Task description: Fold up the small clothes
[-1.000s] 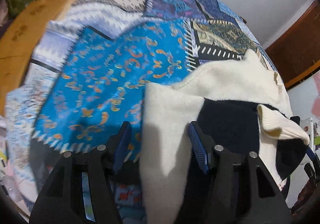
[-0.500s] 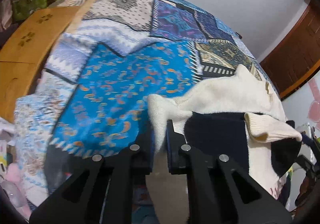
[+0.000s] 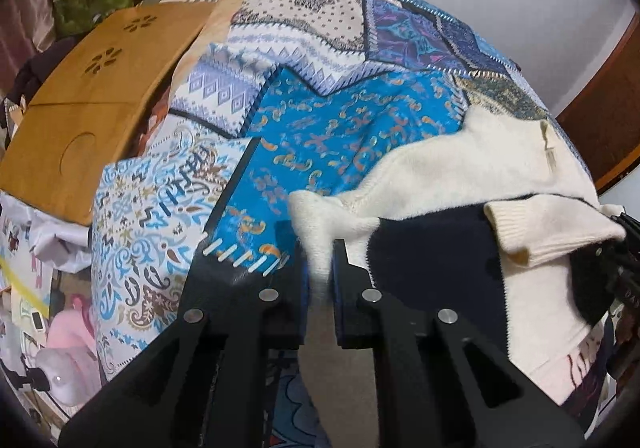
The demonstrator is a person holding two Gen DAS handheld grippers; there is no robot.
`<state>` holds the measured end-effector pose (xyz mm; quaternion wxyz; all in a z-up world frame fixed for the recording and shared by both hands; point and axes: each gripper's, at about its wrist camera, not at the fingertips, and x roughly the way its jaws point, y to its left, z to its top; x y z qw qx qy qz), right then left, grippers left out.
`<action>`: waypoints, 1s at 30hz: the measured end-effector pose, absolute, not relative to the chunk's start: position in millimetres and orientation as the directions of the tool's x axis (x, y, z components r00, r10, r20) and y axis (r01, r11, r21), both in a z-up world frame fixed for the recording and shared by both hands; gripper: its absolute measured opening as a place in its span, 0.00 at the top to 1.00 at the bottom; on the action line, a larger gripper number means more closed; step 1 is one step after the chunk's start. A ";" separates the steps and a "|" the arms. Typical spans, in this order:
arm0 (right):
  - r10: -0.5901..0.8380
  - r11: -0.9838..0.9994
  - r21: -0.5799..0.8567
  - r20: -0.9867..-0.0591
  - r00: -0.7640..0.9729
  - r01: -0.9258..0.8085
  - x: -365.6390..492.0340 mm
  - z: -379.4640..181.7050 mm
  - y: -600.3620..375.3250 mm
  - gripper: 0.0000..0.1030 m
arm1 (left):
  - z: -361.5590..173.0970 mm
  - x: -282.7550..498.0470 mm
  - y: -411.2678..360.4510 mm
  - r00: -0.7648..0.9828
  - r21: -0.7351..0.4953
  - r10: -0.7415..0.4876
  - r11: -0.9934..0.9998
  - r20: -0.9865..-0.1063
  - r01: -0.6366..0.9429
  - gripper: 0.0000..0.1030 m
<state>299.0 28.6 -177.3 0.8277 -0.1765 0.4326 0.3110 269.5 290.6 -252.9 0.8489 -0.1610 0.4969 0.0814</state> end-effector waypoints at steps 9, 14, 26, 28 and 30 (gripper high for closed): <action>0.378 0.837 0.037 -0.760 0.528 -0.546 300.5 -157.8 -27.7 0.85 | -266.5 277.7 270.3 0.455 -0.071 0.069 0.956 -0.888 -0.284 0.90; 0.382 0.861 0.089 -0.763 0.522 -0.500 299.2 -159.3 -63.5 0.92 | -254.0 272.1 273.8 0.452 -0.088 0.061 0.950 -0.890 -0.301 0.68; 0.420 0.864 0.169 -0.761 0.495 -0.474 292.5 -162.9 -104.2 0.92 | -218.4 229.2 279.6 0.484 -0.079 0.104 0.935 -0.869 -0.345 0.45; 0.425 0.867 0.184 -0.759 0.493 -0.464 292.2 -162.1 -112.1 0.91 | -229.6 226.0 275.1 0.458 -0.090 0.080 0.937 -0.885 -0.338 0.45; 0.420 0.874 0.186 -0.755 0.504 -0.449 293.2 -162.1 -123.2 0.89 | -243.2 224.5 267.8 0.425 -0.091 0.059 0.941 -0.903 -0.325 0.45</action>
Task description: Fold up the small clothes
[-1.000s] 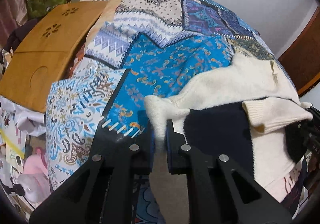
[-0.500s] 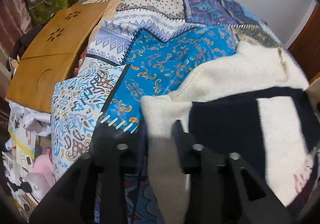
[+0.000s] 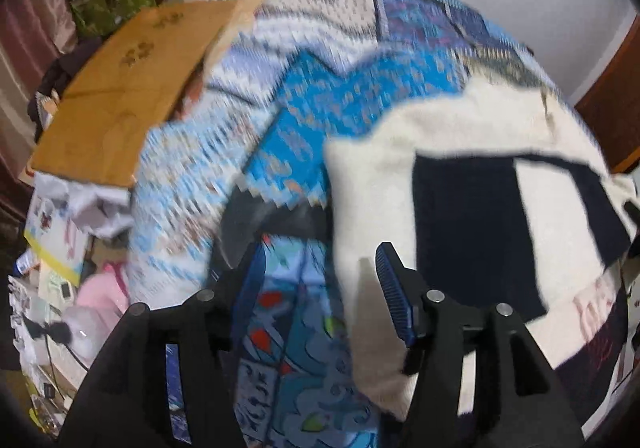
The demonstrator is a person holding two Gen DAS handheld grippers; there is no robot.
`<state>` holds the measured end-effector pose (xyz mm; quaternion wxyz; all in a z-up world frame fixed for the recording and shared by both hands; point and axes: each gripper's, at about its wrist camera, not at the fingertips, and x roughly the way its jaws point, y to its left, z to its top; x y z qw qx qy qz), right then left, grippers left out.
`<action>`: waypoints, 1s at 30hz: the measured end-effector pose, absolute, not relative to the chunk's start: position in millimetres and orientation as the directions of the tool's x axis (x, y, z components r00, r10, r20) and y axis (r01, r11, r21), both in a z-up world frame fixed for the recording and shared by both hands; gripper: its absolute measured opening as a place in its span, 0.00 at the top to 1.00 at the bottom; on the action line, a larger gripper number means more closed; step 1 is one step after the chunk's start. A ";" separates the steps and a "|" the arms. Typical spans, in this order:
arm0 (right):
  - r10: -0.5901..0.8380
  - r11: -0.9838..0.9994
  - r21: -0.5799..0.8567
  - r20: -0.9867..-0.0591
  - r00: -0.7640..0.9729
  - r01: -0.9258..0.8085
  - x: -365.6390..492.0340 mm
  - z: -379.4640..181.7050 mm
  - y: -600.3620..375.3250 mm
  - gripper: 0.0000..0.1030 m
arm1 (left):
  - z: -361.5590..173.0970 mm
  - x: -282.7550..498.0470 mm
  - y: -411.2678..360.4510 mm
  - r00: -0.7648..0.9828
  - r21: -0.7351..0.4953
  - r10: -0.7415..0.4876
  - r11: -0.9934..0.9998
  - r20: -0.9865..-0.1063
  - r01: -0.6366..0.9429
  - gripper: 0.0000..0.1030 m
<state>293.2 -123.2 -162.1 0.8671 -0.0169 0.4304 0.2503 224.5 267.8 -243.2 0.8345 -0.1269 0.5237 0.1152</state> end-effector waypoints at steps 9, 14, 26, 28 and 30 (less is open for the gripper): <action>0.364 0.916 0.178 -0.748 0.555 -0.360 300.1 -160.0 -170.7 0.89 | -269.3 221.7 246.8 0.374 -0.009 0.116 0.948 -0.920 -0.317 0.43; 0.302 0.943 0.136 -0.733 0.609 -0.304 299.9 -149.8 -198.8 0.89 | -270.5 221.7 249.2 0.367 0.008 0.136 0.944 -0.920 -0.331 0.37; 0.272 0.958 0.126 -0.672 0.688 -0.256 274.9 -107.7 -269.3 0.52 | -206.2 241.0 202.4 0.484 0.027 0.159 0.963 -0.860 -0.268 0.37; 0.254 0.964 0.117 -0.670 0.697 -0.239 274.1 -107.9 -276.7 0.41 | -190.7 248.8 187.3 0.518 0.010 0.139 0.970 -0.844 -0.245 0.34; 0.245 0.967 0.122 -0.677 0.694 -0.223 270.5 -112.9 -288.7 0.35 | -175.1 257.6 167.7 0.554 -0.011 0.113 0.976 -0.825 -0.216 0.28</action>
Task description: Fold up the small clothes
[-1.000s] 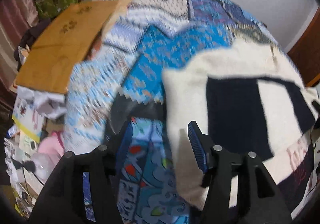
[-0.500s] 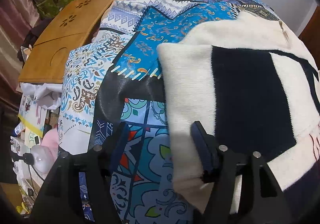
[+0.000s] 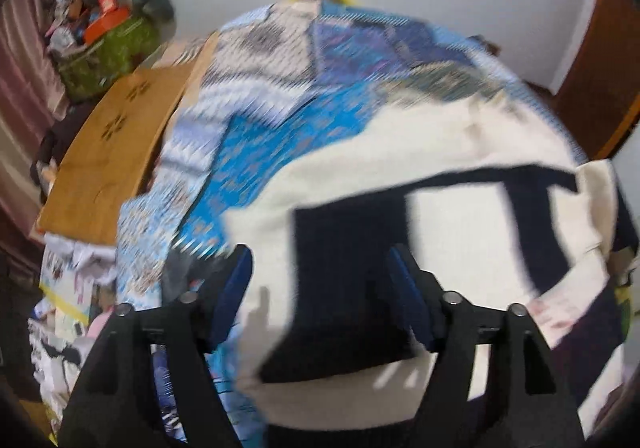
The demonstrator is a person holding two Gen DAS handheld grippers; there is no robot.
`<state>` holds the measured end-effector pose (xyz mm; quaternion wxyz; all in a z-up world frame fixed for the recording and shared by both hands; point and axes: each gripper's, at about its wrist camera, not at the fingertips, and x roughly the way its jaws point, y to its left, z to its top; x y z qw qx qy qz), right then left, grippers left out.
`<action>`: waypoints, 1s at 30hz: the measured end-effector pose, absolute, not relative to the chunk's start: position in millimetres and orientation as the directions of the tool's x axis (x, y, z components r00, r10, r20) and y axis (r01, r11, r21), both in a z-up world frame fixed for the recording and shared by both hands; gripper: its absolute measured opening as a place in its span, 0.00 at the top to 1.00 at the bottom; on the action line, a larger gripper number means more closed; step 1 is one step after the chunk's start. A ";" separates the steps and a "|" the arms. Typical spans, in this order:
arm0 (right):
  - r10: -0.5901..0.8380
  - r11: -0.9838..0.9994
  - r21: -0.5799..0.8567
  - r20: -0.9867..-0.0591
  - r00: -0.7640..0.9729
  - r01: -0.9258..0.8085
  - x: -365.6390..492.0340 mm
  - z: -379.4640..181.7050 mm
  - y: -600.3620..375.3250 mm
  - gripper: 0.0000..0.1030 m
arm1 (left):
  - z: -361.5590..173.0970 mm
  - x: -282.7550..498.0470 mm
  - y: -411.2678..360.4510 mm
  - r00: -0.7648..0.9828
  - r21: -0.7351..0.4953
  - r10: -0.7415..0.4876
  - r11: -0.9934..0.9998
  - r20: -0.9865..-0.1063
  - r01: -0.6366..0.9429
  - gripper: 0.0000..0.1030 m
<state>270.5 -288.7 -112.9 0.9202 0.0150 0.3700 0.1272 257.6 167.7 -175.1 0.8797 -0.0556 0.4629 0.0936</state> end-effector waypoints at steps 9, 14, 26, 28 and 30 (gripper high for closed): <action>0.190 0.982 0.154 -0.782 0.594 -0.112 259.0 -176.2 -337.4 0.32 | -174.7 296.3 81.4 0.561 -0.011 0.038 0.996 -0.827 -0.084 0.18; 0.173 0.982 0.190 -0.830 0.531 -0.023 252.6 -213.3 -367.3 0.32 | -204.1 309.3 54.5 0.501 -0.007 0.023 0.998 -0.865 -0.059 0.18; 0.203 0.970 0.244 -0.837 0.508 0.014 255.6 -244.3 -375.0 0.46 | -233.4 315.3 36.1 0.469 0.029 0.050 0.998 -0.882 -0.052 0.10; 0.199 0.971 0.240 -0.832 0.518 0.012 254.7 -242.9 -373.2 0.58 | -233.6 315.0 35.9 0.469 0.030 0.050 0.998 -0.882 -0.051 0.09; 0.195 0.970 0.243 -0.826 0.528 0.021 254.8 -241.0 -375.9 0.73 | -233.9 314.8 35.7 0.468 0.031 0.051 0.998 -0.882 -0.051 0.09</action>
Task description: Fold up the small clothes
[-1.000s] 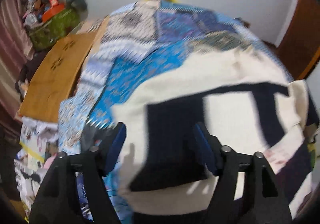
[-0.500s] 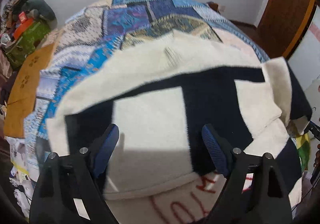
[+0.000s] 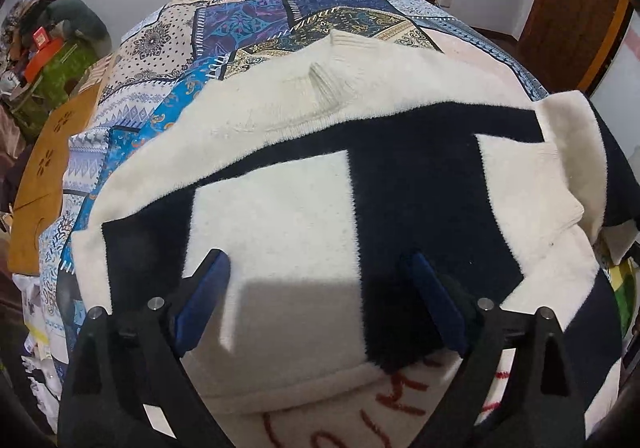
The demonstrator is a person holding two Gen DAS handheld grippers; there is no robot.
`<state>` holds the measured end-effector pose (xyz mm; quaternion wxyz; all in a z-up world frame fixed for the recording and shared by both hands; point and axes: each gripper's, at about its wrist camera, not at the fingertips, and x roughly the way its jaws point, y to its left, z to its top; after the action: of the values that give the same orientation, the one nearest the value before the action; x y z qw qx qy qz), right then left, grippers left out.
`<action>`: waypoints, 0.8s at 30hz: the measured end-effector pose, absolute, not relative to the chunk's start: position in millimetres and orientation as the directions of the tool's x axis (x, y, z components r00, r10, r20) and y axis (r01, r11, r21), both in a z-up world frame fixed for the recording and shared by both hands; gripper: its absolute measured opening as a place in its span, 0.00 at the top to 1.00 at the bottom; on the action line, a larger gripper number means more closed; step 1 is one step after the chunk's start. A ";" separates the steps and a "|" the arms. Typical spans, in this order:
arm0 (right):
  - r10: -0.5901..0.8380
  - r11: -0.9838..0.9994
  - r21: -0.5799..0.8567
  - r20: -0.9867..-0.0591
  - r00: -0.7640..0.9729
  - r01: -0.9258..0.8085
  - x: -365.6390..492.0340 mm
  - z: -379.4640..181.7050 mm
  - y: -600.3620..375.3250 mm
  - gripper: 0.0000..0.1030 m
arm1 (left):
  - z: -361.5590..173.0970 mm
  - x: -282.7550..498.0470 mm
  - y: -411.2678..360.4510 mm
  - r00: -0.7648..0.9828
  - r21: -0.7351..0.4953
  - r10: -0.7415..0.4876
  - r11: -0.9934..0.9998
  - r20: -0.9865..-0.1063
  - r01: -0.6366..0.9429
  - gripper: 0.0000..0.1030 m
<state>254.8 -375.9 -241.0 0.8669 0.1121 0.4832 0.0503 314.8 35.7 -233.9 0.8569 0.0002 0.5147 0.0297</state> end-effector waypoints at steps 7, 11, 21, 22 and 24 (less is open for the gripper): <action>0.225 0.959 0.282 -0.796 0.562 0.015 253.4 -217.4 -379.7 0.91 | -226.2 310.2 35.4 0.473 0.019 0.037 0.999 -0.880 -0.041 0.10; 0.252 0.953 0.302 -0.746 0.617 -0.024 252.6 -182.0 -374.3 0.91 | -218.2 302.7 35.3 0.487 0.004 0.021 0.999 -0.873 -0.036 0.10; 0.376 0.923 0.304 -0.577 0.725 -0.237 264.8 -78.2 -308.4 0.91 | -188.8 276.9 47.7 0.562 0.003 0.022 0.999 -0.827 -0.034 0.10; 0.386 0.919 0.300 -0.567 0.727 -0.254 266.1 -73.4 -300.5 0.91 | -186.5 273.9 51.0 0.568 0.002 0.022 0.999 -0.823 -0.036 0.10; 0.419 0.907 0.292 -0.543 0.728 -0.304 268.8 -61.0 -278.6 0.91 | -183.4 268.0 58.7 0.577 -0.004 0.021 0.999 -0.817 -0.043 0.10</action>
<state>268.8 -278.6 -61.0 0.9249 0.0916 0.3129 0.1954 268.0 58.7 -183.4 0.8878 -0.0120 0.4596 0.0183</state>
